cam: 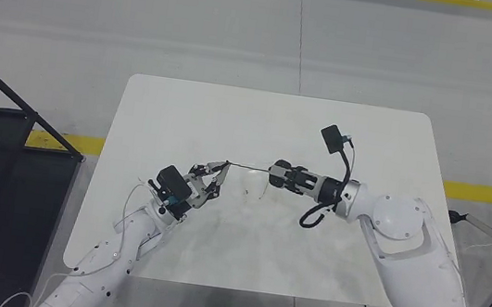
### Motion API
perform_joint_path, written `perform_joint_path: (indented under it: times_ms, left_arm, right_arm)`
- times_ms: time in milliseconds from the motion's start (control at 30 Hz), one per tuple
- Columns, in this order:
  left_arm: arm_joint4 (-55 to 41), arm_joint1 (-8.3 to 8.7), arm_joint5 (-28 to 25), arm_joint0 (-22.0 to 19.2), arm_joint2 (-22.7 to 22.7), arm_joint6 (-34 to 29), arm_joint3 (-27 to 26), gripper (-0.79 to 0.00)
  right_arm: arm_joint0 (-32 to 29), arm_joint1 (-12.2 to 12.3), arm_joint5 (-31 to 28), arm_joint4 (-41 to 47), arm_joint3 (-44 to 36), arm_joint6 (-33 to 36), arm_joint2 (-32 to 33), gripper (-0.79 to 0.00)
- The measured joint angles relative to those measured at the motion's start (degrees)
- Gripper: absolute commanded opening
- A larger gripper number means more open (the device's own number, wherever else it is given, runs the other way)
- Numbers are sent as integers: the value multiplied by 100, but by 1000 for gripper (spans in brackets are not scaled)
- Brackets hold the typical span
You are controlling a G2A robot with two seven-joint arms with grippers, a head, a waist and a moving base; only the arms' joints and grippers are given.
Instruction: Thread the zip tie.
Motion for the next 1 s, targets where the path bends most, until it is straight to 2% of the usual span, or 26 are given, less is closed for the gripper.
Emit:
perform_joint_path:
  times_ms: [1000]
  left_arm:
    - [0,0,0,0,0,0,0,-785]
  right_arm:
    - [3,22,-27,50,20,1,-3,-785]
